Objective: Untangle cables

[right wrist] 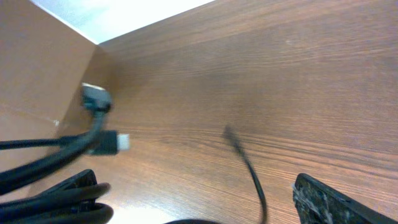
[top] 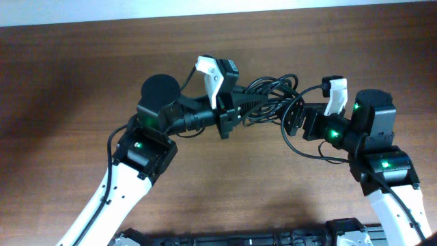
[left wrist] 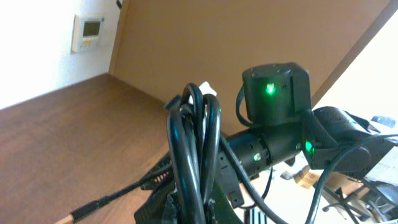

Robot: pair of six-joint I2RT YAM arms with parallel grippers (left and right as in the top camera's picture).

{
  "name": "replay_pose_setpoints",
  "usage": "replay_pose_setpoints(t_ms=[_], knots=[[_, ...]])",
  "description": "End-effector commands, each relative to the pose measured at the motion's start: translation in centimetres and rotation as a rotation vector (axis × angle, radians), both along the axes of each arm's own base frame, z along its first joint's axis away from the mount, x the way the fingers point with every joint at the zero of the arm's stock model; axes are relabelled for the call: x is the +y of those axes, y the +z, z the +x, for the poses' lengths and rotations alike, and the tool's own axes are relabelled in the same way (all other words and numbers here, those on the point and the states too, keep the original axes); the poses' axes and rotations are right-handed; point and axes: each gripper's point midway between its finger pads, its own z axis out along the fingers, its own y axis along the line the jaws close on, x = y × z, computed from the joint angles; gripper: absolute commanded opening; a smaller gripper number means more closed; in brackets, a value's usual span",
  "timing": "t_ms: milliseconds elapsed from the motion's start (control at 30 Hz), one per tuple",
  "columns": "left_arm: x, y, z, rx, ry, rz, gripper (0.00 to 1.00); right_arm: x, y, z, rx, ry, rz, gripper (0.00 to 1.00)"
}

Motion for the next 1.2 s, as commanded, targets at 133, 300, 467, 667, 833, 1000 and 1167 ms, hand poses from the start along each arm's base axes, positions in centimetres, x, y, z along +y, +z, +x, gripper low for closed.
replay_pose_setpoints(t_ms=[133, 300, 467, 667, 833, 1000, 1167], knots=[[2.9, 4.9, 0.2, -0.149, 0.083, -0.074, 0.00, -1.5, -0.8, 0.4, 0.013, -0.087, -0.055, 0.98], [5.5, 6.9, 0.9, -0.200, 0.193, -0.099, 0.00, -1.5, -0.8, 0.3, 0.017, -0.086, -0.055, 0.98], [7.0, 8.2, 0.9, -0.234, 0.251, -0.115, 0.00, -1.5, -0.9, 0.3, 0.020, -0.086, -0.055, 0.98], [7.8, 8.8, 0.9, -0.250, 0.287, -0.125, 0.00, -1.5, -0.9, 0.3, 0.020, -0.086, -0.055, 0.98], [8.3, 8.8, 1.7, -0.243, 0.341, -0.125, 0.00, -1.5, -0.9, 0.3, 0.023, -0.085, -0.055, 0.98], [10.3, 8.4, 4.5, -0.159, 0.535, -0.144, 0.00, -1.4, -1.0, 0.2, 0.022, -0.074, -0.060, 0.98], [12.5, 7.6, 6.6, -0.019, 0.706, -0.194, 0.00, -1.4, -1.0, 0.1, 0.024, -0.073, -0.060, 0.98]])
